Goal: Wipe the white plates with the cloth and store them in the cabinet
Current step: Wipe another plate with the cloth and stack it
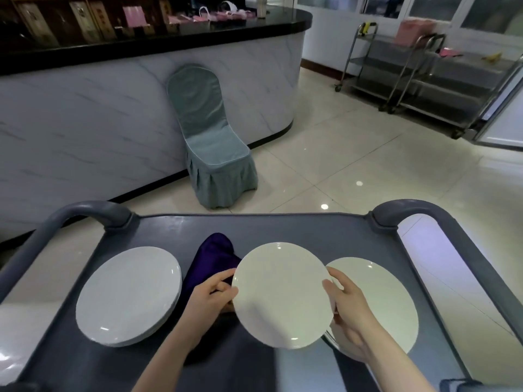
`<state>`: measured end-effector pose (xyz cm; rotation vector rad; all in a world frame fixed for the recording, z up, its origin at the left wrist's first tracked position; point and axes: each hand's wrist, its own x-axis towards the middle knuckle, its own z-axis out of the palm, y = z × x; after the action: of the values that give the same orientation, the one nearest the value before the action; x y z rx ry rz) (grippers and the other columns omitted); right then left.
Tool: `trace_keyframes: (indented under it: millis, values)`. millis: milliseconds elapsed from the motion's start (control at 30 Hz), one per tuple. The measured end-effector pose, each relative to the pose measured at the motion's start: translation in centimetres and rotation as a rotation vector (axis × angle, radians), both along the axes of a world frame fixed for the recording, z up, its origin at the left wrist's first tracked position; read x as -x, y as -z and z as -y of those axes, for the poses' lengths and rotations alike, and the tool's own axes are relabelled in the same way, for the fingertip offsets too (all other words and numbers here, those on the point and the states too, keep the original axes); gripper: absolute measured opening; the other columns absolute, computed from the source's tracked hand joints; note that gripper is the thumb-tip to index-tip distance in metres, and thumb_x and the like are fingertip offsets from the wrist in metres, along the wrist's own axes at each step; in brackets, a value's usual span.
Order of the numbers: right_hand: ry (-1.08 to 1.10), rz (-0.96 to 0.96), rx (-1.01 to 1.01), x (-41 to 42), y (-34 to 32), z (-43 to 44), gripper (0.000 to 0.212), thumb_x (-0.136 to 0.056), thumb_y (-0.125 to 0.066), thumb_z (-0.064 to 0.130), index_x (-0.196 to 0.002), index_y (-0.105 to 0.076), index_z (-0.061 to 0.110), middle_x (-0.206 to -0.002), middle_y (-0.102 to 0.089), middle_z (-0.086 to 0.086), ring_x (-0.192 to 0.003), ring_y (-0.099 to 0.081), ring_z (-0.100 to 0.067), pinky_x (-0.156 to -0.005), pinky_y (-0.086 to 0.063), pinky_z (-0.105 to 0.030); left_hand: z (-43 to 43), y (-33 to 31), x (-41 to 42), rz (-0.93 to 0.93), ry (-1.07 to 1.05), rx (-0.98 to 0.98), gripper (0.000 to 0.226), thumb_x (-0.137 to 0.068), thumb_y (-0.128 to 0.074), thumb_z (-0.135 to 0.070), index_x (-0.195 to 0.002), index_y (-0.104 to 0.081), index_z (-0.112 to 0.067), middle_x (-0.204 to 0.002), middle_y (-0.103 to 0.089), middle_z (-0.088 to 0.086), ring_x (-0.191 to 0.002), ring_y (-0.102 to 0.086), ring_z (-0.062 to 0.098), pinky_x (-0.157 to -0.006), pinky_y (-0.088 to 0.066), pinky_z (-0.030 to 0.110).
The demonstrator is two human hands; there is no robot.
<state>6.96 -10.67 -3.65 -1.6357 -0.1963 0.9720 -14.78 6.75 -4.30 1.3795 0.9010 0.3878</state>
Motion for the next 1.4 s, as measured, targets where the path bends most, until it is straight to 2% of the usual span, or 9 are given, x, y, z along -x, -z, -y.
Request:
trace_keyframes:
  millis: [133,300,400,500,667,900,1100,1300,1400]
  values:
    - [0.1,-0.009,0.01,0.2,-0.6,-0.2,0.026,-0.102,-0.045,0.005,-0.11,-0.065,0.019,-0.05,-0.062,0.009,-0.041,-0.057,-0.005,-0.046,-0.045,-0.017,-2.5,2.7,-0.3,-0.191,-0.041,-0.301,0.026,-0.087,-0.068,-0.007,-0.107,-0.07,-0.024,-0.081,-0.069,0.001,-0.078,-0.065,0.014,-0.083,-0.053,0.02]
    - [0.249,0.013,0.044,0.1,-0.7,0.8,0.028,-0.101,-0.048,0.013,-0.115,-0.069,0.026,-0.104,-0.077,-0.001,-0.093,-0.072,-0.023,-0.072,-0.055,-0.035,-3.2,6.3,-2.6,-0.322,0.338,-0.679,0.035,-0.077,-0.074,-0.025,-0.111,-0.07,-0.02,-0.098,-0.063,-0.008,-0.089,-0.056,0.007,-0.079,-0.041,0.012]
    - [0.296,0.042,0.052,-0.1,-1.0,1.3,0.026,-0.103,-0.046,0.017,-0.116,-0.066,0.028,-0.109,-0.074,0.001,-0.098,-0.069,-0.02,-0.074,-0.053,-0.034,-3.2,8.5,-3.4,-0.427,0.474,-0.924,0.045,-0.057,-0.068,-0.056,-0.093,-0.071,-0.028,-0.094,-0.059,-0.008,-0.081,-0.056,0.012,-0.057,-0.04,0.025]
    - [0.337,0.063,0.067,-0.3,-1.3,1.3,0.026,-0.104,-0.045,0.016,-0.114,-0.065,0.029,-0.107,-0.071,0.005,-0.095,-0.066,-0.015,-0.071,-0.05,-0.032,-3.2,9.1,-3.6,-0.476,0.513,-1.064,0.039,-0.05,-0.085,-0.045,-0.079,-0.062,-0.031,-0.086,-0.054,-0.01,-0.072,-0.055,0.01,-0.049,-0.03,0.021]
    - [0.373,0.082,0.101,0.0,-1.3,0.8,0.027,-0.103,-0.045,0.018,-0.103,-0.067,0.034,-0.109,-0.071,0.005,-0.102,-0.065,-0.02,-0.09,-0.05,-0.04,-4.1,8.5,-3.8,-0.261,0.279,-1.048,0.034,-0.073,-0.077,0.004,-0.071,-0.05,-0.015,-0.068,-0.05,-0.005,-0.058,-0.044,0.011,-0.053,-0.033,0.019]
    - [0.368,0.074,0.07,0.6,-1.7,-0.1,0.026,-0.103,-0.045,0.013,-0.104,-0.064,0.03,-0.1,-0.068,0.013,-0.09,-0.064,-0.007,-0.069,-0.048,-0.028,-4.2,7.2,-2.9,-0.723,0.229,-1.049,0.081,-0.032,-0.099,-0.018,-0.106,-0.071,-0.002,-0.116,-0.063,0.024,-0.101,-0.061,0.042,-0.073,-0.054,0.05]
    - [0.341,0.086,0.098,0.5,-1.8,0.2,0.025,-0.103,-0.046,0.016,-0.116,-0.064,0.028,-0.108,-0.069,0.011,-0.096,-0.065,-0.007,-0.072,-0.049,-0.029,-4.2,8.1,-2.0,-0.564,0.289,-0.988,0.036,-0.047,-0.091,-0.013,-0.063,-0.061,-0.023,-0.081,-0.06,-0.007,-0.075,-0.06,0.019,-0.064,-0.045,0.035]
    - [0.315,0.094,0.092,0.3,-1.7,0.4,0.025,-0.103,-0.046,0.016,-0.118,-0.063,0.026,-0.108,-0.07,0.01,-0.092,-0.065,-0.006,-0.069,-0.049,-0.027,-2.2,4.1,-1.0,-0.464,0.744,-0.406,0.015,-0.074,-0.06,-0.036,-0.073,-0.067,-0.022,-0.078,-0.068,-0.008,-0.07,-0.055,0.001,-0.071,-0.045,0.018]
    - [0.296,0.093,0.093,0.3,-1.8,0.7,0.026,-0.102,-0.046,0.017,-0.12,-0.063,0.027,-0.109,-0.07,0.011,-0.092,-0.066,-0.005,-0.065,-0.049,-0.024,-2.6,3.6,-1.6,-0.428,0.618,-0.338,0.01,-0.081,-0.062,-0.025,-0.077,-0.069,-0.019,-0.073,-0.073,-0.01,-0.067,-0.062,0.003,-0.069,-0.049,0.019]
